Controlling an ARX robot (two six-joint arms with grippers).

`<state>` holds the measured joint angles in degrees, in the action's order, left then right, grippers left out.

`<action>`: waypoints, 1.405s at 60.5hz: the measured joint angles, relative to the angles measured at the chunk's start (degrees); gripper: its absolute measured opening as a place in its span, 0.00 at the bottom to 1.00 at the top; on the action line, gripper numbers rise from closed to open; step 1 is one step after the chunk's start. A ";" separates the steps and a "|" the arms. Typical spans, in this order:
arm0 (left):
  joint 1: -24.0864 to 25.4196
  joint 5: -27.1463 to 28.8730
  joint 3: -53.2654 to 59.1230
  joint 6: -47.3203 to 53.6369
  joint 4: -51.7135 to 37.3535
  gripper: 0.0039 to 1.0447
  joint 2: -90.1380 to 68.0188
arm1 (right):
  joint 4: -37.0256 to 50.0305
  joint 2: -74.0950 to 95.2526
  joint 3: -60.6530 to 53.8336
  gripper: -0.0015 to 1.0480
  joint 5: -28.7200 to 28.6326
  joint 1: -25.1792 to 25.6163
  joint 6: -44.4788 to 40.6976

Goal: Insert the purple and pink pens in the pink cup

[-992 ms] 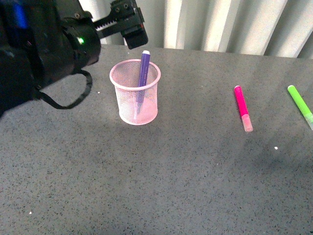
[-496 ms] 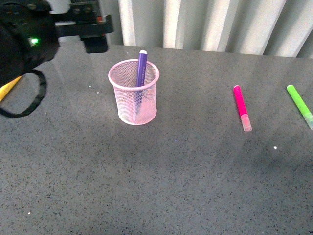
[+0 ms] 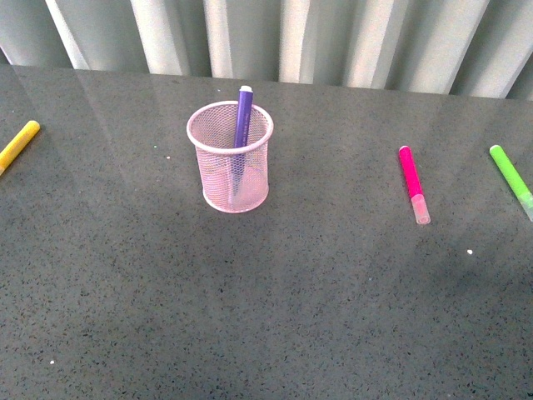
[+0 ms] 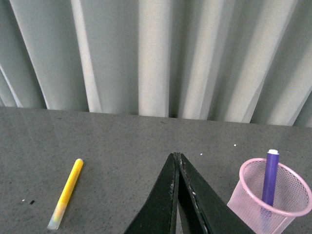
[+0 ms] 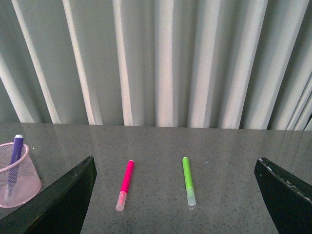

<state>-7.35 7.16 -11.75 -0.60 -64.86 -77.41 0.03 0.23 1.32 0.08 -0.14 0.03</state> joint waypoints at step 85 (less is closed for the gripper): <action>7.21 -7.06 11.28 0.17 48.33 0.03 61.11 | 0.00 0.00 0.00 0.93 0.00 0.00 0.00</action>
<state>-0.14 0.10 -0.47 -0.43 -16.53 -16.29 0.03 0.23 1.32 0.08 -0.14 0.03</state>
